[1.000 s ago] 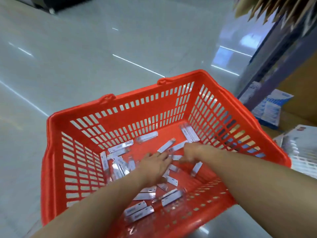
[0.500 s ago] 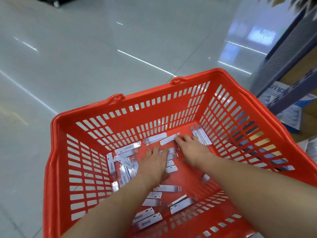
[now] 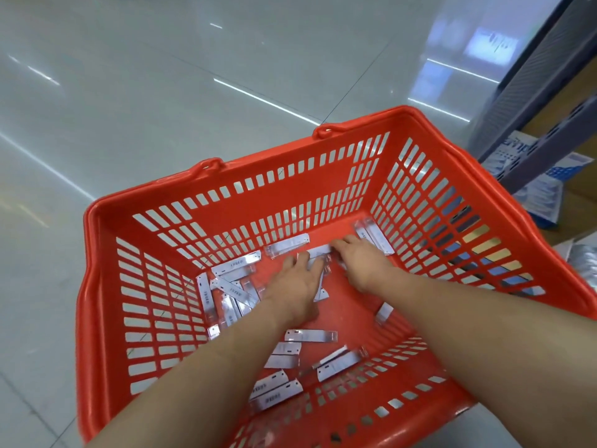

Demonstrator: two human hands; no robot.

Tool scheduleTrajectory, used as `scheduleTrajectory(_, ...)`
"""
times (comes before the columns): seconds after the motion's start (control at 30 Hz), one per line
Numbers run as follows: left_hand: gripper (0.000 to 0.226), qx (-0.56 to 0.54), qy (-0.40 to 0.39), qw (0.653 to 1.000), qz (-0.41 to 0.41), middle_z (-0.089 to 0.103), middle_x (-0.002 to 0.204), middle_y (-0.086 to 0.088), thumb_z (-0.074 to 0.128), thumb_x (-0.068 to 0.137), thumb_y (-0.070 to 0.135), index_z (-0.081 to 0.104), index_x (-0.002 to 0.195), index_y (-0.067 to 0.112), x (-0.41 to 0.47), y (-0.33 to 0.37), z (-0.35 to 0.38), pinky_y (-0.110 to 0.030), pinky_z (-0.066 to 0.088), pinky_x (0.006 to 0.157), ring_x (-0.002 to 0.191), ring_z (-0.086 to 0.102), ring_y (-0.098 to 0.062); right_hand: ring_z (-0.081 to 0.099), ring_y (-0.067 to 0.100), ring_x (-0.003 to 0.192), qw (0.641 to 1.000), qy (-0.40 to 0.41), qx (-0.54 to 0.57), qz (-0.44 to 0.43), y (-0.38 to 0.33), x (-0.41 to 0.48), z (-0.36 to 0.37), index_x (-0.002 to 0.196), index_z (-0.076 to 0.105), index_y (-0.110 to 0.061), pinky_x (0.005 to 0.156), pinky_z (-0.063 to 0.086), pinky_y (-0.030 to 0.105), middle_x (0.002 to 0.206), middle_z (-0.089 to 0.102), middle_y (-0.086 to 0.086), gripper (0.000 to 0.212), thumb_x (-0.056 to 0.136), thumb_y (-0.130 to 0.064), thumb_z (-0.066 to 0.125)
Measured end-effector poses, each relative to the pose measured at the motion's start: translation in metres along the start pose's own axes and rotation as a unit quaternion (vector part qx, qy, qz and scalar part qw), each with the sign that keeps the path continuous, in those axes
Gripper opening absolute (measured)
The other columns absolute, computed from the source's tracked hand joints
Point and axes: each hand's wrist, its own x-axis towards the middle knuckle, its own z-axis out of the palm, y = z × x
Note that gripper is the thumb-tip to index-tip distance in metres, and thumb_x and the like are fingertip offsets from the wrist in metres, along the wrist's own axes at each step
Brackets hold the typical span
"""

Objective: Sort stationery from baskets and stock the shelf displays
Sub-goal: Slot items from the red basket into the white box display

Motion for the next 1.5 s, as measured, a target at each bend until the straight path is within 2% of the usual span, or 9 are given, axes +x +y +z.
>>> scheduleTrajectory(0.2, 0.097, 0.037, -0.001, 0.999, -0.025, 0.025, 0.139, -0.013, 0.071, 0.073, 0.033, 0.011, 0.148, 0.021, -0.011, 0.004, 0.002, -0.045, 0.049, 0.095, 0.127, 0.028, -0.033, 0.061, 0.035, 0.104, 0.991, -0.029, 0.066, 0.110, -0.002, -0.005, 0.001, 0.120, 0.042, -0.003, 0.078, 0.046, 0.035, 0.113, 0.061, 0.019, 0.037, 0.090, -0.015, 0.059)
scheduleTrajectory(0.37, 0.075, -0.045, 0.020, 0.997, -0.062, 0.031, 0.137, -0.012, 0.061, 0.082, 0.024, 0.021, 0.145, 0.019, -0.014, 0.006, 0.003, -0.042, 0.045, 0.098, 0.126, 0.032, -0.033, 0.064, 0.032, 0.098, 0.981, -0.072, 0.086, 0.159, -0.004, -0.004, -0.007, 0.090, 0.059, -0.006, 0.067, 0.040, 0.027, 0.102, 0.066, 0.021, 0.019, 0.088, -0.024, 0.060)
scheduleTrajectory(0.57, 0.060, -0.122, 0.050, 0.987, -0.093, 0.047, 0.126, -0.011, 0.069, 0.083, 0.030, 0.037, 0.132, 0.017, -0.018, 0.008, 0.012, -0.038, 0.041, 0.098, 0.115, 0.042, -0.029, 0.062, 0.033, 0.088, 0.948, -0.091, 0.249, 0.177, -0.025, 0.001, -0.013, 0.113, 0.058, -0.008, 0.062, 0.046, 0.031, 0.113, 0.064, 0.022, 0.027, 0.098, -0.023, 0.041)
scheduleTrajectory(0.63, 0.063, -0.131, 0.045, 0.986, -0.094, 0.048, 0.124, -0.007, 0.074, 0.079, 0.040, 0.041, 0.127, 0.016, -0.021, 0.009, 0.014, -0.035, 0.039, 0.098, 0.114, 0.042, -0.026, 0.058, 0.029, 0.094, 0.952, -0.106, 0.235, 0.165, -0.035, 0.001, -0.010, 0.125, 0.053, -0.006, 0.067, 0.042, 0.029, 0.118, 0.061, 0.016, 0.040, 0.095, -0.033, 0.054)
scheduleTrajectory(0.77, 0.068, -0.127, 0.044, 0.987, -0.088, 0.046, 0.126, -0.004, 0.077, 0.077, 0.043, 0.042, 0.127, 0.014, -0.024, 0.008, 0.017, -0.030, 0.037, 0.098, 0.116, 0.040, -0.022, 0.059, 0.028, 0.104, 0.968, -0.071, 0.183, 0.155, -0.040, 0.003, -0.004, 0.108, 0.055, -0.010, 0.072, 0.039, 0.028, 0.114, 0.062, 0.011, 0.047, 0.081, -0.043, 0.075)
scheduleTrajectory(1.03, 0.041, -0.196, 0.051, 0.963, -0.178, 0.061, 0.115, -0.003, 0.073, 0.083, 0.030, 0.055, 0.117, 0.016, -0.014, 0.010, 0.010, -0.028, 0.046, 0.084, 0.107, 0.057, -0.022, 0.060, 0.029, 0.106, 0.982, -0.062, 0.102, 0.144, -0.030, 0.001, -0.010, 0.110, 0.056, -0.007, 0.076, 0.044, 0.030, 0.115, 0.062, 0.012, 0.047, 0.080, -0.037, 0.074)
scheduleTrajectory(1.17, 0.021, -0.156, 0.029, 0.976, -0.150, 0.061, 0.109, -0.008, 0.064, 0.085, 0.020, 0.061, 0.104, 0.014, -0.015, 0.017, 0.012, -0.029, 0.044, 0.077, 0.099, 0.058, -0.025, 0.067, 0.028, 0.086, 0.969, -0.132, 0.134, 0.164, -0.025, -0.005, -0.021, 0.073, 0.053, -0.010, 0.063, 0.048, 0.027, 0.080, 0.066, 0.009, 0.027, 0.079, -0.030, 0.071)
scheduleTrajectory(1.37, 0.022, -0.140, 0.007, 0.982, -0.127, 0.065, 0.104, -0.006, 0.067, 0.083, 0.021, 0.061, 0.103, 0.013, -0.015, 0.021, 0.008, -0.026, 0.040, 0.073, 0.099, 0.062, -0.026, 0.055, 0.024, 0.056, 0.938, -0.124, 0.258, 0.196, -0.019, -0.018, -0.058, 0.088, 0.056, -0.001, 0.052, 0.050, 0.028, 0.074, 0.057, 0.015, 0.020, 0.093, -0.015, 0.044)
scheduleTrajectory(1.5, 0.021, -0.175, -0.032, 0.974, -0.144, 0.067, 0.097, -0.005, 0.070, 0.080, 0.021, 0.065, 0.098, 0.012, -0.018, 0.021, 0.002, -0.023, 0.041, 0.066, 0.086, 0.062, -0.021, 0.041, 0.018, 0.043, 0.928, -0.117, 0.295, 0.195, -0.013, -0.032, -0.066, 0.088, 0.050, -0.006, 0.040, 0.031, 0.017, 0.063, 0.047, 0.010, 0.015, 0.095, -0.019, 0.046)
